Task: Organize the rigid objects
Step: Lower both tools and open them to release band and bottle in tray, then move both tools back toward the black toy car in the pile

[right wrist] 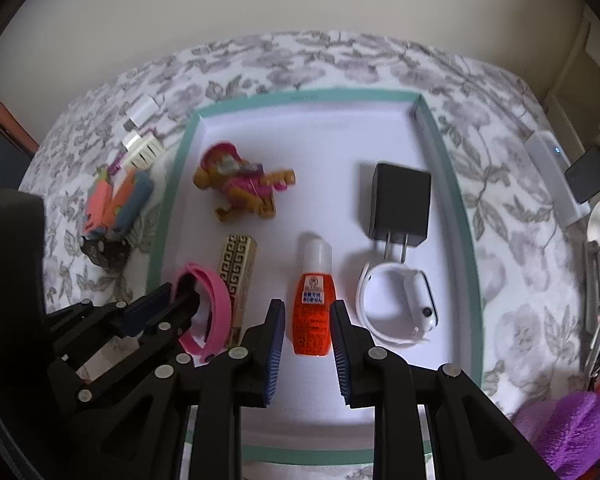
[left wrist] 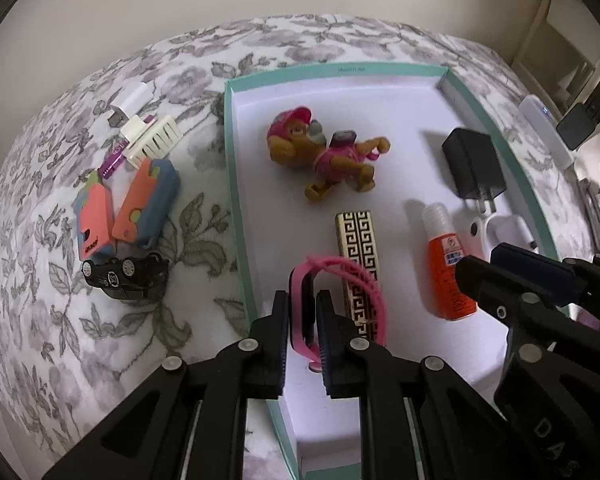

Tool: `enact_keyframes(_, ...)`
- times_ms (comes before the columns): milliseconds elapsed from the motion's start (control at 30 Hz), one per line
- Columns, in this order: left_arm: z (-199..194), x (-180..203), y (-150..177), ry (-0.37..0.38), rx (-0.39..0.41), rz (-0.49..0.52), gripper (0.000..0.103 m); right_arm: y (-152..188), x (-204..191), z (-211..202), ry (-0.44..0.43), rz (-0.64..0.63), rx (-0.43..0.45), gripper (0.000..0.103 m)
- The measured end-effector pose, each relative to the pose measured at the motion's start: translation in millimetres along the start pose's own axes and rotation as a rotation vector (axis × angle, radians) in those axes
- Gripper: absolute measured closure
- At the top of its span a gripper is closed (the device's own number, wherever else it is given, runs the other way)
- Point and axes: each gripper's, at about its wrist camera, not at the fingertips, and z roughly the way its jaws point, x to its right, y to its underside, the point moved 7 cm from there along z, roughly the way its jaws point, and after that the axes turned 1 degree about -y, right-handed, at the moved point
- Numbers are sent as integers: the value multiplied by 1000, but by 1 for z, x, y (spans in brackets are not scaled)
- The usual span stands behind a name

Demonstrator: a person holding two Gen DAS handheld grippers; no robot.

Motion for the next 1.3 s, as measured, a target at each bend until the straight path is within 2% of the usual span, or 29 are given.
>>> enact_keyframes(100, -9, -1, -4, 15, 25, -14, 87, -6, 0, -13, 5, 3, 40, 78)
enact_keyframes(133, -13, -2, -5, 17, 36, -20, 84, -8, 0, -16, 6, 5, 50, 78)
enact_keyframes(233, -24, -6, -9, 15, 72, -38, 67, -15, 1, -31, 11, 15, 97, 78)
enact_keyframes(433, -41, -29, -18, 12, 126, -129, 42, -25, 3, -56, 28, 32, 185, 76)
enact_keyframes(500, -45, -41, -21, 4, 144, -172, 36, -28, 4, -61, 30, 42, 205, 66)
enact_keyframes(533, -48, -46, -23, -3, 156, -191, 35, -29, 5, -62, 31, 45, 213, 53)
enact_keyframes(600, -51, -57, -25, -23, 172, -216, 35, -30, 6, -63, 35, 50, 222, 39)
enact_keyframes(700, -51, -67, -24, -36, 179, -242, 30, -30, 7, -59, 37, 54, 217, 37)
enact_keyframes(733, -51, -71, -24, -38, 179, -251, 21, -30, 8, -58, 39, 55, 217, 32)
enact_keyframes(767, -52, -74, -23, -41, 182, -263, 17, -30, 8, -57, 43, 55, 218, 27)
enact_keyframes(867, -54, -81, -24, -53, 192, -287, 16, -29, 7, -57, 40, 55, 222, 25)
enact_keyframes(967, -54, -86, -22, -58, 194, -301, 16, -30, 7, -57, 38, 58, 235, 6)
enact_keyframes(1033, -54, -88, -21, -61, 192, -308, 16, -30, 7, -56, 39, 55, 240, 0)
enact_keyframes(1300, -58, -99, -23, -62, 204, -352, 15, -34, 8, -53, 18, 71, 244, 0)
